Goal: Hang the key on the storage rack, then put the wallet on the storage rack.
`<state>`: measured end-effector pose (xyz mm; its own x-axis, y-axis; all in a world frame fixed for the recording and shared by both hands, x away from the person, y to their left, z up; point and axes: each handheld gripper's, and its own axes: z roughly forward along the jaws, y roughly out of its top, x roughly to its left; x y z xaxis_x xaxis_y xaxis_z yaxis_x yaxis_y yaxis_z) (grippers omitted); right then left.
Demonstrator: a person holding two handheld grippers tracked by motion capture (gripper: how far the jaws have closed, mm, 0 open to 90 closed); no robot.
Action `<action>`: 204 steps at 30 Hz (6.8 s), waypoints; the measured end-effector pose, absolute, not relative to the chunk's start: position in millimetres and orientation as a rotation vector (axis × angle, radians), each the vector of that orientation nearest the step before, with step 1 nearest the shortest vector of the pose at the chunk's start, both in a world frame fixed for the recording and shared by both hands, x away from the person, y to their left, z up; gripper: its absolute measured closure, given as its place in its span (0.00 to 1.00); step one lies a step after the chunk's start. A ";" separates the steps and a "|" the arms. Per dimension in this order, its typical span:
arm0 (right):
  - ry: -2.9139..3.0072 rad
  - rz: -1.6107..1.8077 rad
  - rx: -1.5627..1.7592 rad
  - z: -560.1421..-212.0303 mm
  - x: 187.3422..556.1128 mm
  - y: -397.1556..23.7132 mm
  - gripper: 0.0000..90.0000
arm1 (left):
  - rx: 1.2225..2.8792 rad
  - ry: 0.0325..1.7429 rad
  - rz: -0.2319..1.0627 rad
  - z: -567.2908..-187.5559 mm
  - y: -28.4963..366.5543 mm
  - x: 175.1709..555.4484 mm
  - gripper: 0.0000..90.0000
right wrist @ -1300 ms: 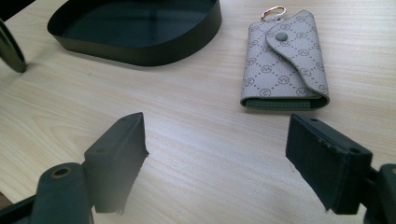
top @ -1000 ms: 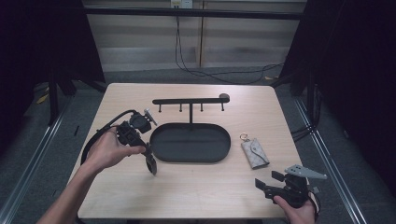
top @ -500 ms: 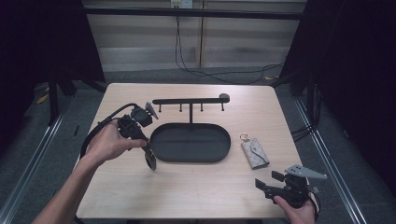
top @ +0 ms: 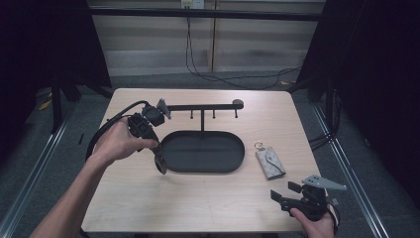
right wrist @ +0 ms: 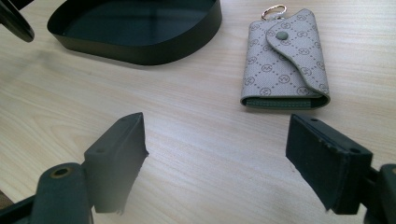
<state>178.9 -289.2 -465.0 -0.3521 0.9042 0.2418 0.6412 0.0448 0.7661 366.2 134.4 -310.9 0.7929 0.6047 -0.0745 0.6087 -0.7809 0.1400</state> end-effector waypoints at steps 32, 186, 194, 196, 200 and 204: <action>2.026 1.220 1.559 -464.5 178.1 -289.5 0.23 | 2.819 1.112 -0.065 -294.9 117.3 413.5 0.79; 2.180 1.003 1.685 -435.0 269.3 -282.8 0.23 | 2.070 0.967 0.126 -459.5 245.5 217.3 0.20; 2.203 0.923 1.738 -435.1 289.8 -287.5 0.24 | 1.994 0.998 0.059 -463.9 254.1 225.8 0.21; 2.203 0.911 1.756 -433.5 294.1 -288.9 0.24 | 1.990 0.999 0.057 -463.9 253.8 225.9 0.21; 2.205 0.873 1.781 -433.0 302.9 -290.6 0.25 | 1.998 0.986 0.044 -464.4 253.5 226.3 0.21; 2.237 0.814 1.794 -433.7 312.0 -289.3 0.26 | 1.982 1.003 0.055 -463.7 254.8 225.9 0.21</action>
